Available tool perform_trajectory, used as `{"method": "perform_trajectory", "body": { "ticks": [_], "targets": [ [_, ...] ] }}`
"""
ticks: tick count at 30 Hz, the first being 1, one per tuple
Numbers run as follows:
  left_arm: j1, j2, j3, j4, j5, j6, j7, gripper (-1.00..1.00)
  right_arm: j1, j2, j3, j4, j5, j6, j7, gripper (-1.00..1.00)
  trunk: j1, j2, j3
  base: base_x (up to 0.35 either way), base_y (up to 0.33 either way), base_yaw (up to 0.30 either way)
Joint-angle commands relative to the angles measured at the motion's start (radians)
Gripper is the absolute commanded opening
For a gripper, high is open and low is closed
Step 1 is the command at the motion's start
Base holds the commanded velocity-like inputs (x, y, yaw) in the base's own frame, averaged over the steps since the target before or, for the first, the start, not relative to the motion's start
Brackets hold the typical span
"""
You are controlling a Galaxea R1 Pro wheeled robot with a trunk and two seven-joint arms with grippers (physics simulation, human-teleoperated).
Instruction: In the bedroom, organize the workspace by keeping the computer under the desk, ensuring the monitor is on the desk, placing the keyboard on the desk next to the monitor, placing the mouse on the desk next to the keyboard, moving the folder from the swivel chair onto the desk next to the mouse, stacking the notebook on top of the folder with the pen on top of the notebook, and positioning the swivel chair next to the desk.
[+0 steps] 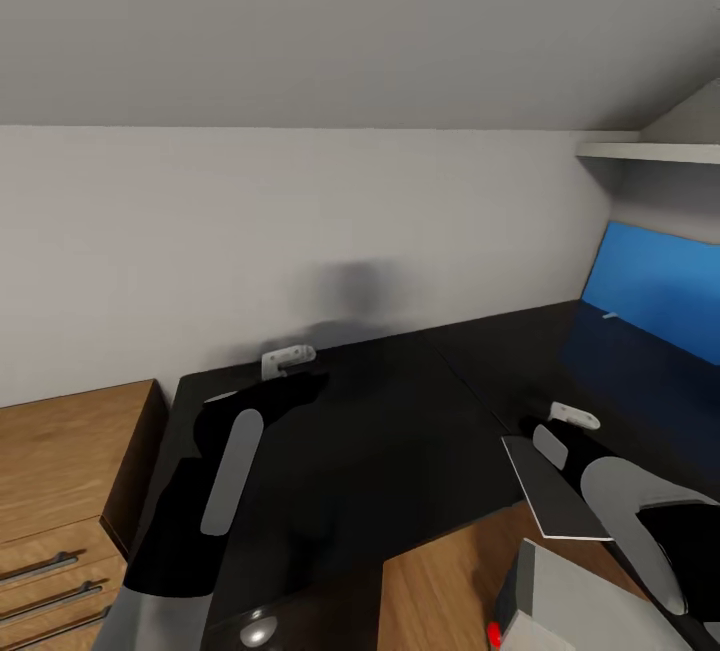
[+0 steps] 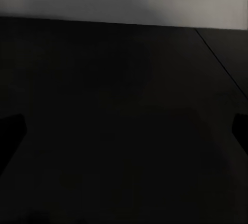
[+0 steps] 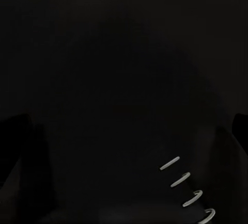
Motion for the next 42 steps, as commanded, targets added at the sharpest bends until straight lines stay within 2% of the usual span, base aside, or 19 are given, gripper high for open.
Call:
{"method": "perform_trajectory", "body": {
  "ticks": [1,42],
  "targets": [
    [-0.001,0.000,0.000,-0.001,0.011,0.003,0.010,1.00,0.001,0.000,0.004,0.034,-0.016,0.018,-0.003,1.00,0.000,0.000,-0.001,-0.009,0.000,0.000],
    [-0.001,0.000,-0.002,0.000,0.012,0.004,0.010,1.00,0.001,0.001,0.004,0.034,-0.013,0.016,-0.002,1.00,0.000,0.000,-0.001,-0.093,0.000,0.000]
  ]
}}
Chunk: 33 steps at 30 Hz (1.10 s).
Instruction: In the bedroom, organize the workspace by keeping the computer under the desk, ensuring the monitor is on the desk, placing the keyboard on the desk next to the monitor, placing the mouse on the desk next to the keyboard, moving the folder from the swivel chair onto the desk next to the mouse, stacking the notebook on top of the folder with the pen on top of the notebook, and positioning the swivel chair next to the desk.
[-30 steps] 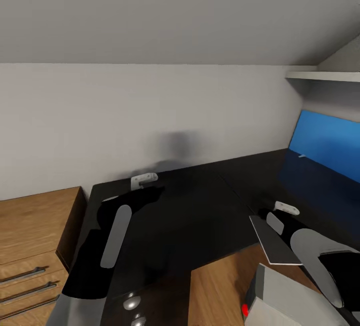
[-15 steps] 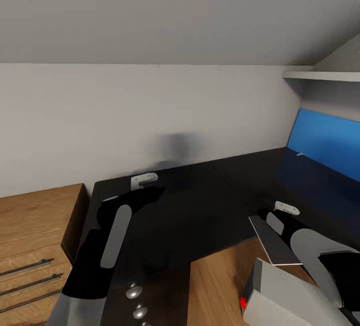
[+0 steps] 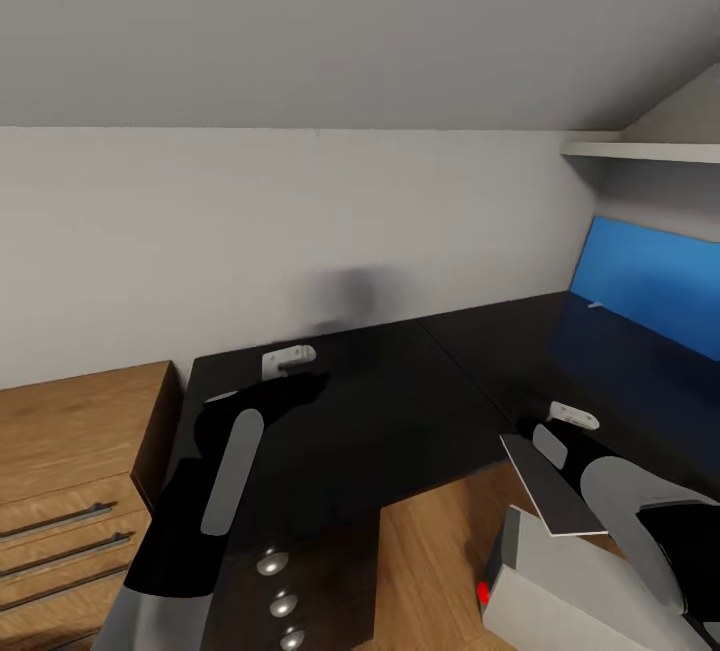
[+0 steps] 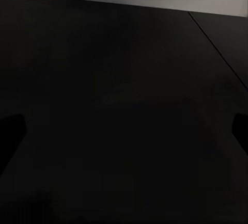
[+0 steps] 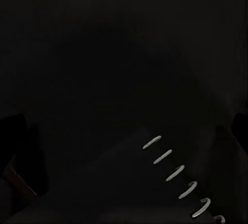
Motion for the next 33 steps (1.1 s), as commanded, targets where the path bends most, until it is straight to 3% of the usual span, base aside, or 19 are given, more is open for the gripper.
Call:
{"method": "perform_trajectory", "body": {
  "ticks": [1,12,33],
  "targets": [
    [-0.001,0.000,-0.001,-0.001,0.010,0.003,0.010,1.00,0.001,0.000,0.006,0.035,-0.011,0.015,-0.005,1.00,0.000,0.000,-0.001,-0.015,0.000,0.000],
    [-0.001,0.000,-0.001,0.006,0.010,0.003,0.011,1.00,0.001,0.012,0.004,-0.024,-0.017,0.009,-0.003,1.00,0.000,0.000,-0.001,-0.001,0.000,0.000],
    [-0.001,0.000,-0.003,0.047,0.009,-0.021,0.020,1.00,0.001,0.015,0.004,-0.113,-0.015,0.010,-0.003,1.00,-0.081,0.147,0.065,0.000,0.000,0.000]
  ]
}}
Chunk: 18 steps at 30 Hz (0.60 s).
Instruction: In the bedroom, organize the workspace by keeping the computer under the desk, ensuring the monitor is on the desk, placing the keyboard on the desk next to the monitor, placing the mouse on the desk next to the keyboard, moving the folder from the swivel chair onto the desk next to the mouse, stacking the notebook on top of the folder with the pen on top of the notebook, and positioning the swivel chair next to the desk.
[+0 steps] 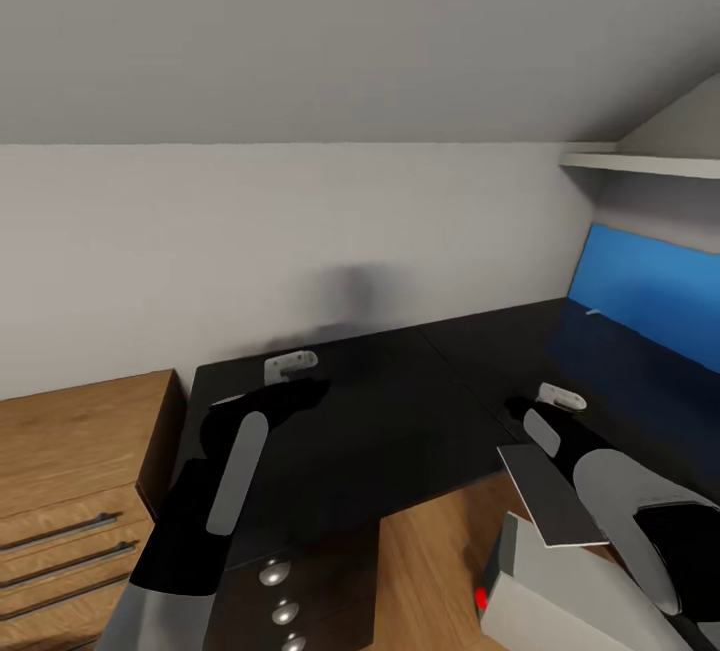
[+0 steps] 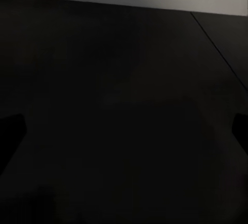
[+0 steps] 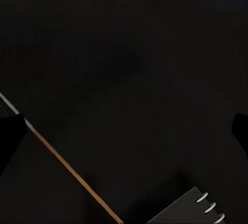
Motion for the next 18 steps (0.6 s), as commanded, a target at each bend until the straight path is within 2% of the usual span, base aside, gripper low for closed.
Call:
{"method": "perform_trajectory", "body": {
  "ticks": [1,7,8,10,14,16,17,18],
  "targets": [
    [-0.001,0.000,0.000,0.002,0.011,0.001,0.010,1.00,0.000,-0.001,0.008,-0.007,-0.005,0.008,-0.006,1.00,-0.004,0.007,0.002,0.000,0.000,0.000],
    [-0.001,0.000,0.000,0.013,0.010,-0.005,0.010,1.00,0.008,-0.002,0.008,-0.052,-0.002,0.010,-0.008,1.00,-0.027,0.049,0.021,0.000,0.000,0.000],
    [0.006,0.000,0.000,0.012,0.008,-0.015,0.011,1.00,0.028,-0.002,0.007,-0.100,-0.001,0.010,-0.009,1.00,-0.031,0.056,0.024,0.000,0.000,0.000],
    [0.014,0.000,0.000,0.010,0.007,-0.030,0.011,1.00,0.041,-0.002,0.007,-0.124,0.000,0.010,-0.010,1.00,-0.038,0.070,0.030,0.000,0.000,0.000],
    [0.047,0.000,0.000,0.008,0.007,-0.110,0.008,1.00,0.083,-0.003,0.007,-0.195,0.002,0.011,-0.011,1.00,-0.054,0.098,0.043,0.000,0.000,0.000],
    [0.073,0.000,0.000,0.007,0.007,-0.171,0.005,1.00,0.112,-0.004,0.007,-0.248,0.003,0.014,-0.012,1.00,-0.061,0.112,0.049,0.000,0.000,0.000],
    [0.113,0.000,0.000,-0.003,0.007,-0.234,0.003,1.00,0.160,-0.005,0.006,-0.335,0.003,0.030,-0.012,1.00,-0.065,0.119,0.052,0.000,0.000,0.000],
    [0.124,0.000,0.000,-0.009,0.007,-0.244,0.002,1.00,0.174,-0.005,0.006,-0.360,0.003,0.037,-0.012,1.00,-0.069,0.126,0.055,0.000,0.000,0.000]
  ]
}}
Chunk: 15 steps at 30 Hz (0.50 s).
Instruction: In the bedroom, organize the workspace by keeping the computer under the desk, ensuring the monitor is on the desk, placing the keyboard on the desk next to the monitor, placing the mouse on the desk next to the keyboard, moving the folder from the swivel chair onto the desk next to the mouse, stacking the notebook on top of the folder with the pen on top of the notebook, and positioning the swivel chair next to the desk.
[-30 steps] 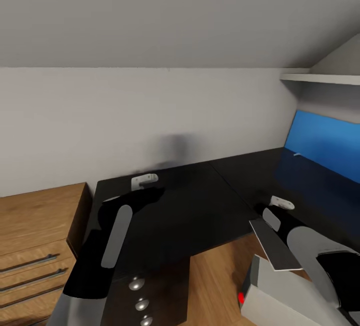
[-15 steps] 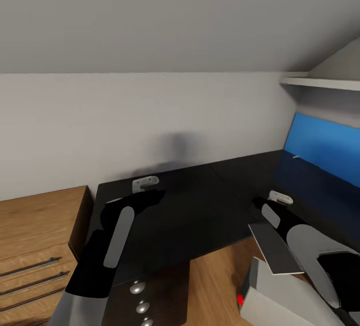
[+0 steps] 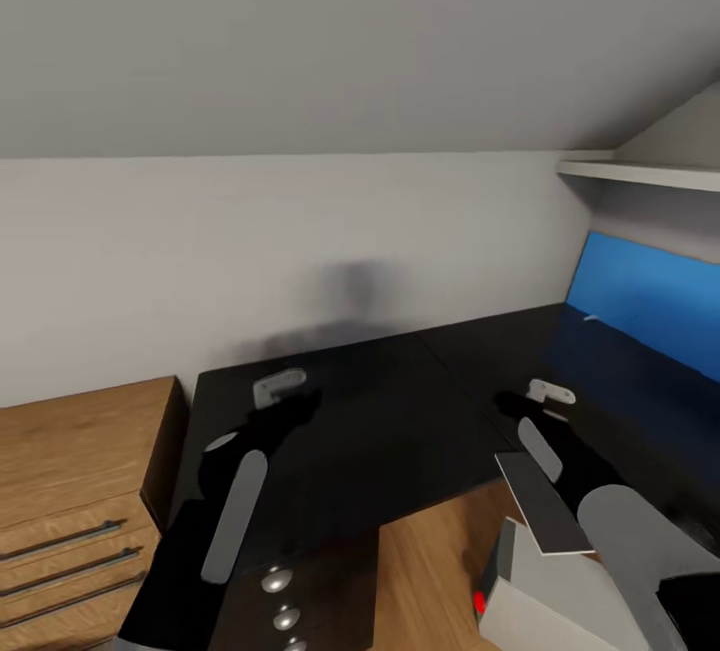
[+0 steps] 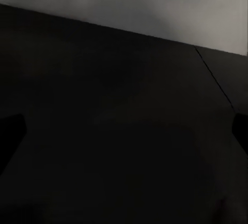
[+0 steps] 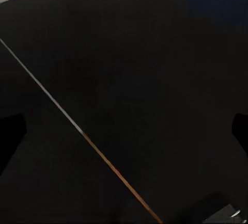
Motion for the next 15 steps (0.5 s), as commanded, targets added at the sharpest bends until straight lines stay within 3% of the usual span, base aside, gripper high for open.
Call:
{"method": "perform_trajectory", "body": {
  "ticks": [1,6,7,10,15],
  "targets": [
    [0.011,0.000,-0.001,-0.008,0.011,-0.006,0.009,1.00,0.015,-0.002,0.008,-0.029,-0.006,0.012,-0.009,1.00,-0.004,0.007,0.002,0.000,0.000,0.000],
    [0.076,0.000,-0.001,-0.038,0.010,-0.034,0.004,1.00,0.121,-0.004,0.007,-0.203,-0.006,0.044,-0.018,1.00,-0.023,0.042,0.018,0.000,0.000,0.000],
    [0.106,0.000,-0.001,-0.045,0.011,-0.041,0.001,1.00,0.200,-0.004,0.008,-0.337,-0.008,0.054,-0.055,1.00,-0.027,0.049,0.021,0.000,0.000,0.000],
    [0.119,0.009,-0.002,-0.048,0.011,-0.043,0.000,1.00,0.258,-0.002,0.010,-0.440,-0.010,0.060,-0.114,1.00,-0.038,0.070,0.030,0.000,0.000,0.000],
    [0.123,0.017,-0.002,-0.045,0.012,-0.043,-0.001,1.00,0.278,-0.001,0.012,-0.484,-0.011,0.064,-0.136,1.00,-0.058,0.105,0.046,0.000,0.000,0.000]
  ]
}}
